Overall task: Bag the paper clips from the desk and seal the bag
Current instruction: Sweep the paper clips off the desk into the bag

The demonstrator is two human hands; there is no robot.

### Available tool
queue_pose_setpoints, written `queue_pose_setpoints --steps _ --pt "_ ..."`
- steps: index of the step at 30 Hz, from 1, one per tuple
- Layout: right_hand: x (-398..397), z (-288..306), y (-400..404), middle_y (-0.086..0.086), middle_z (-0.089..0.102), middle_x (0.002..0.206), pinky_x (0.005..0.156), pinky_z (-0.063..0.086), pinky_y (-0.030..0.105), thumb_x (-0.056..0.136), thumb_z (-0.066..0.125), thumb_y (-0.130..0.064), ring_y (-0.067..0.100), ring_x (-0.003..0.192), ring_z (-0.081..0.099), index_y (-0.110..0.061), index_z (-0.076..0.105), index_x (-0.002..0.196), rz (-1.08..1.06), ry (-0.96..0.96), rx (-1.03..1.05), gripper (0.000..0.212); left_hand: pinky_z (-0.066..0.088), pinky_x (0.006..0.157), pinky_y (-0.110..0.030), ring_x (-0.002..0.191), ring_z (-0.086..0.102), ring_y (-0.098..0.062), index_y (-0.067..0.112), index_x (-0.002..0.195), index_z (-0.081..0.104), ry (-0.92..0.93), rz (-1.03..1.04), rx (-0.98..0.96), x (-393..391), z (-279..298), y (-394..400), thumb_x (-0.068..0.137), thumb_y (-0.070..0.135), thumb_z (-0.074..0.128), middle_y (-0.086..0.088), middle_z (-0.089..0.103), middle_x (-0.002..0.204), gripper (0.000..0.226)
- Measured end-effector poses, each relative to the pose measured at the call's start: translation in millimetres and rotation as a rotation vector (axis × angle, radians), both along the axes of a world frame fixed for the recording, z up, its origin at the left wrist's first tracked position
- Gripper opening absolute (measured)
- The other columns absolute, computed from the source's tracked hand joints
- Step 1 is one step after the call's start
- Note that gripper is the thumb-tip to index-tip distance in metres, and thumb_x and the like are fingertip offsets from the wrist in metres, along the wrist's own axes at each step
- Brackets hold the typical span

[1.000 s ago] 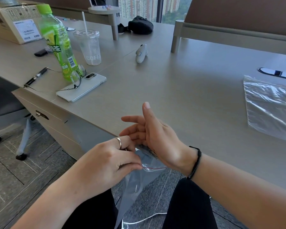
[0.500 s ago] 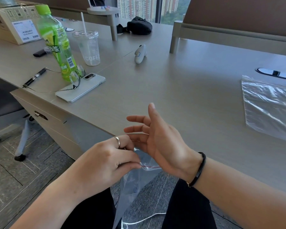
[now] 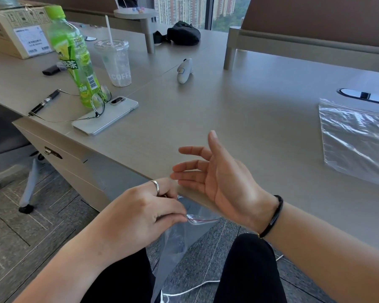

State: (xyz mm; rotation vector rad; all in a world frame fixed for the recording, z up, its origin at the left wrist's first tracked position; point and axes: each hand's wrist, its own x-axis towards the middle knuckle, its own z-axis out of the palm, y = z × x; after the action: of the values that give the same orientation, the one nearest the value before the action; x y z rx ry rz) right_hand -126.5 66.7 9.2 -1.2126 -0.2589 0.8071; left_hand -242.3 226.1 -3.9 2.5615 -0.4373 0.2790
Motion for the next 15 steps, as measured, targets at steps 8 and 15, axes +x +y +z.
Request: queue_pose_setpoints --steps 8,15 --pt "-32.0 -15.5 -2.4 0.015 0.064 0.116 0.097 0.051 0.047 0.080 0.045 -0.069 0.024 0.112 0.065 -0.021 0.064 0.121 0.085 -0.020 -0.043 0.066 0.049 0.067 -0.024 0.079 0.059 -0.002 0.027 0.090 0.077 -0.009 -0.030 -0.053 -4.9 2.1 0.3 0.094 0.036 0.063 0.009 0.056 0.091 0.017" --pt "-25.9 11.2 -43.9 0.006 0.068 0.119 0.099 0.051 0.044 0.089 0.058 -0.057 0.024 0.108 0.067 -0.027 0.052 0.136 0.442 -0.592 -0.253 0.056 0.049 0.061 -0.027 0.071 0.062 -0.006 0.028 0.085 0.076 -0.015 0.004 -0.064 -21.2 12.9 8.0 0.088 0.035 0.070 0.013 0.058 0.089 0.010"
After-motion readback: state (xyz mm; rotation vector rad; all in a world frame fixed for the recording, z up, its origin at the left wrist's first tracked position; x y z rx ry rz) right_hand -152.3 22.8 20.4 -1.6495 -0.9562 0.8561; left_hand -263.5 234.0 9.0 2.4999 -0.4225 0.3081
